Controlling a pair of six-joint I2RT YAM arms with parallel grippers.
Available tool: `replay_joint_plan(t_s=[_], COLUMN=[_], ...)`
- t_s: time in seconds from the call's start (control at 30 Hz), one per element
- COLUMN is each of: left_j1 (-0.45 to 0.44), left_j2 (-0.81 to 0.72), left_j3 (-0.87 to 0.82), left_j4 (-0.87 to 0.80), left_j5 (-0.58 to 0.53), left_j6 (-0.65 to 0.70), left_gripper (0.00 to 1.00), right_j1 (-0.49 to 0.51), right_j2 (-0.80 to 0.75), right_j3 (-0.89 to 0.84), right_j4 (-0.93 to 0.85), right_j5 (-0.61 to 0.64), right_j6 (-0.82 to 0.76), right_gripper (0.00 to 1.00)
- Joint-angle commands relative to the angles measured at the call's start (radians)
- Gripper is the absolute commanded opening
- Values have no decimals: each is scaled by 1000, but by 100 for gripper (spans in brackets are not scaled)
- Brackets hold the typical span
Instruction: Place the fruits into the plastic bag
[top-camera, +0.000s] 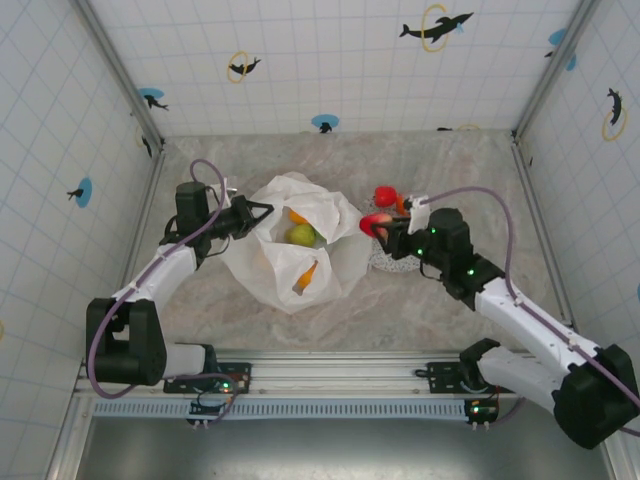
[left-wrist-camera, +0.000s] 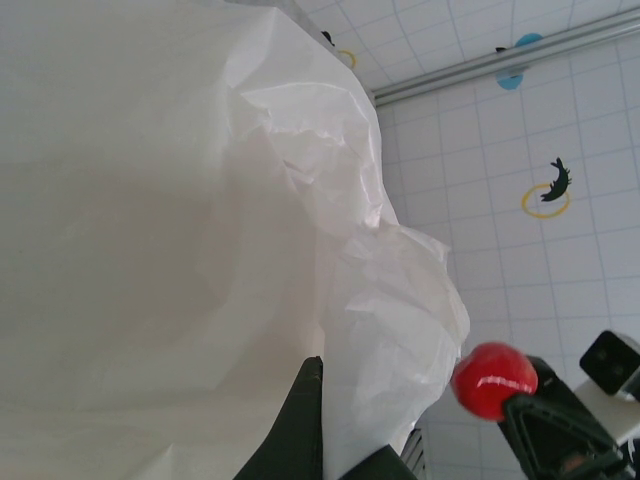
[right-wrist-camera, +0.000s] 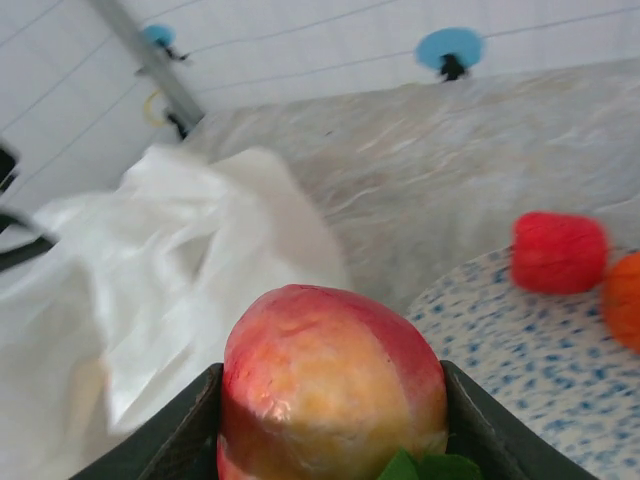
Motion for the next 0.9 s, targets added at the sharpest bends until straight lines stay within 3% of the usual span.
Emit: replay_joint_plan(t_s=[0.0,0.37,0.87], left_j1=[-3,-3,-3], left_j2=[-6,-8,-7], left_j3=[27,26,24], left_j4=[3,3,15], left_j5=[7,7,18], left_j6=[7,7,-4], left_gripper=[0,0,0], right_j1=[83,272,318], right_j2=[-24,214,626], right_j3=[-50,-79,100], right_j4=[0,249,666], right_j5=[50,132,233], right_j6=[-44,-55,69], right_gripper=[46,47,46])
